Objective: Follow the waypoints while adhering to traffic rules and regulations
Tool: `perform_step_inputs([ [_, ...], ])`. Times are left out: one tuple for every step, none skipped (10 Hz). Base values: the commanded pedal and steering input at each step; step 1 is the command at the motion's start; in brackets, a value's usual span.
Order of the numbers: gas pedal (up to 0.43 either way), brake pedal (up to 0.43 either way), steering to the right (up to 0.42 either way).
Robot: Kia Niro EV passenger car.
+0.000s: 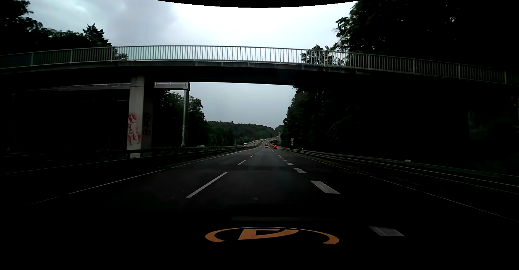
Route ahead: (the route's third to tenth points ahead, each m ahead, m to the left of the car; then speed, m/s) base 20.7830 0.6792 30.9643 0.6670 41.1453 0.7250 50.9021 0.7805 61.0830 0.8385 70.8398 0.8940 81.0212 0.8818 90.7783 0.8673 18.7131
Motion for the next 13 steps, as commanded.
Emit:
perform_step_inputs([
  [0.118,0.000,-0.004],
  [0.110,0.000,-0.004],
  [0.098,0.000,-0.004],
  [0.087,0.000,-0.003],
  [0.087,0.000,-0.003],
  [0.087,0.000,-0.002],
  [0.087,0.000,-0.001],
  [0.087,0.000,-0.001],
  [0.087,0.000,-0.001],
  [0.087,0.000,-0.001],
  [0.087,0.000,-0.001],
  [0.079,0.000,-0.001],
  [0.047,0.000,-0.001],
])
